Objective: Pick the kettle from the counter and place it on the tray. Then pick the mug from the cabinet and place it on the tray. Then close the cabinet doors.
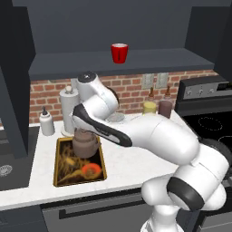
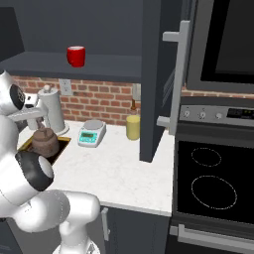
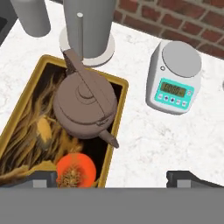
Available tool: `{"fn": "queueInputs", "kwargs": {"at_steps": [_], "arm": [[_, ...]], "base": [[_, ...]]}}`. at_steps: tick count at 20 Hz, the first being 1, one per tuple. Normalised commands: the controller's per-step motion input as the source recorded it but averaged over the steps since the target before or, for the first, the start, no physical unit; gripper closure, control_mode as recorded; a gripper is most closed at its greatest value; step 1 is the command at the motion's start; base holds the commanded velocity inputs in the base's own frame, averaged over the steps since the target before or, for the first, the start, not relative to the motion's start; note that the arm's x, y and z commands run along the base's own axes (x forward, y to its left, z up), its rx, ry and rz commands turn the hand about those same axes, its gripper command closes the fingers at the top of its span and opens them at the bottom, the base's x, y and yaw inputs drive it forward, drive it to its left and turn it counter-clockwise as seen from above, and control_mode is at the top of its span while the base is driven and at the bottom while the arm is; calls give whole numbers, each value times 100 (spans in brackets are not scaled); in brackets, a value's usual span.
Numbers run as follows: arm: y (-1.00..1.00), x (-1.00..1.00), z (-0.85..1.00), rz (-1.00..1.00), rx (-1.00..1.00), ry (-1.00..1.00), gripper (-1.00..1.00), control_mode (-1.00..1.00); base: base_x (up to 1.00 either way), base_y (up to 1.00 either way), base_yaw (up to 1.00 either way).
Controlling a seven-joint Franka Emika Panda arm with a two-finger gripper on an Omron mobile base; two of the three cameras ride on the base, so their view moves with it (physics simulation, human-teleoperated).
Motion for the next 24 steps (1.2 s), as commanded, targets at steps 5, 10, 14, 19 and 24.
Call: {"fn": "queueInputs", "kwargs": {"at_steps": [5, 10, 14, 19, 24], "arm": [[-44, -67, 29, -13, 7, -17, -100, -100], [-62, -39, 62, -14, 14, -19, -100, -100], [-55, -25, 75, -17, 16, -22, -100, -100], [-35, -6, 84, -14, 13, -28, -100, -100], [-26, 0, 74, -2, -1, -33, -100, -100]], "base": [[0, 0, 0], [0, 0, 0], [0, 0, 0], [0, 0, 0], [0, 0, 0]]}}
